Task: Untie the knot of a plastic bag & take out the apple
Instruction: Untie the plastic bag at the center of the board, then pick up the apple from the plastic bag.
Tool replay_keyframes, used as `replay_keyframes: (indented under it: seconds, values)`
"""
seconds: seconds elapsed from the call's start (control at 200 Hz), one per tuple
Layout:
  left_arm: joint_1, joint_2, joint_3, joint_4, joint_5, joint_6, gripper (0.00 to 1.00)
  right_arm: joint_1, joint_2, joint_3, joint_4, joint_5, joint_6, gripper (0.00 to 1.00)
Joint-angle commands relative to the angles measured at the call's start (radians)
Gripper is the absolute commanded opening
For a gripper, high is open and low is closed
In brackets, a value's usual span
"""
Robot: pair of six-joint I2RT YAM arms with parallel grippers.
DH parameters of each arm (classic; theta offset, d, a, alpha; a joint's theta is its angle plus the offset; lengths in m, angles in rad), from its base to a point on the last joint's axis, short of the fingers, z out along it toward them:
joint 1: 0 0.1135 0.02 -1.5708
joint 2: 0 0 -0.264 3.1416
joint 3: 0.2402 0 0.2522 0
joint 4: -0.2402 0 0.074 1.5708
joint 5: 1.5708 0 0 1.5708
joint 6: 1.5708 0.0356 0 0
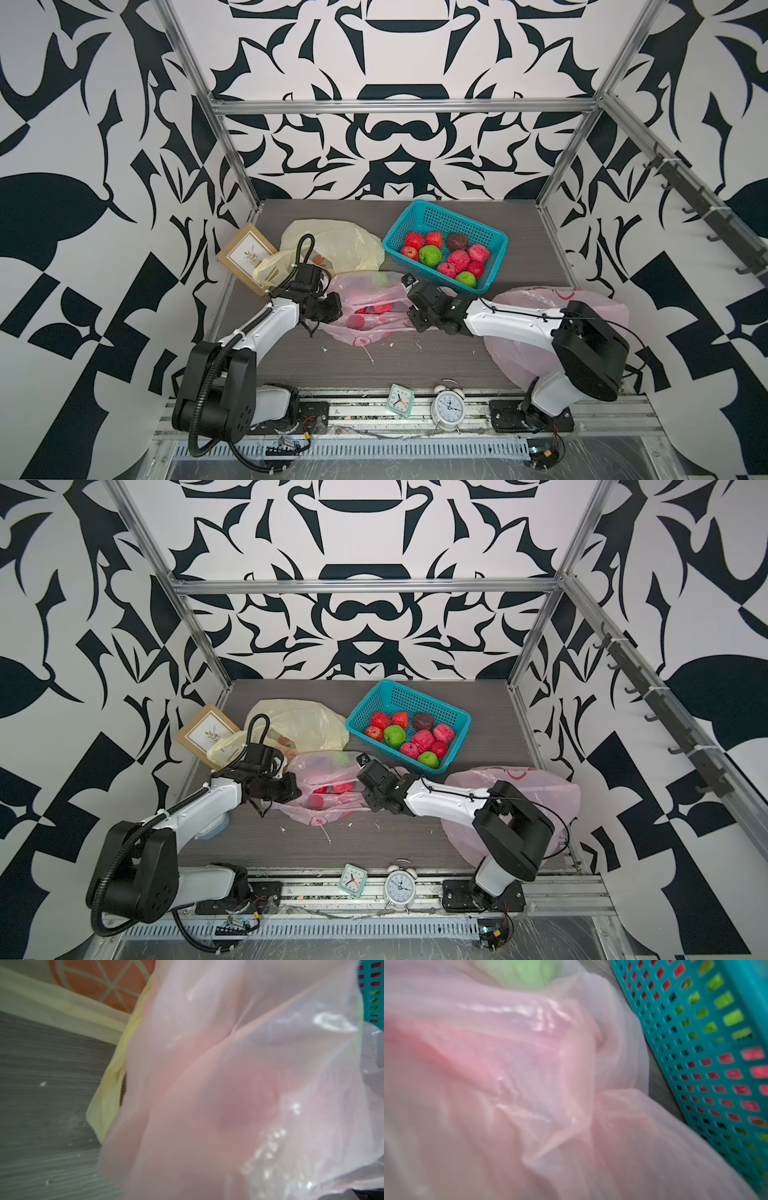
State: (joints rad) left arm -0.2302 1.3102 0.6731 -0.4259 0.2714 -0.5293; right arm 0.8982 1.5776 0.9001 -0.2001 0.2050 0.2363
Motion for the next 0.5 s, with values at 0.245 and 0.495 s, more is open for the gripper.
replay_keyframes:
  seconds: [0.245, 0.495]
  values:
    - [-0.056, -0.182, -0.01, 0.054, 0.017, 0.06, 0.07, -0.002, 0.013, 0.154, 0.082, -0.273, 0.03, 0.62]
    - [-0.084, -0.249, -0.078, 0.112, -0.043, 0.042, 0.15, -0.001, 0.123, 0.221, 0.122, -0.217, 0.083, 0.71]
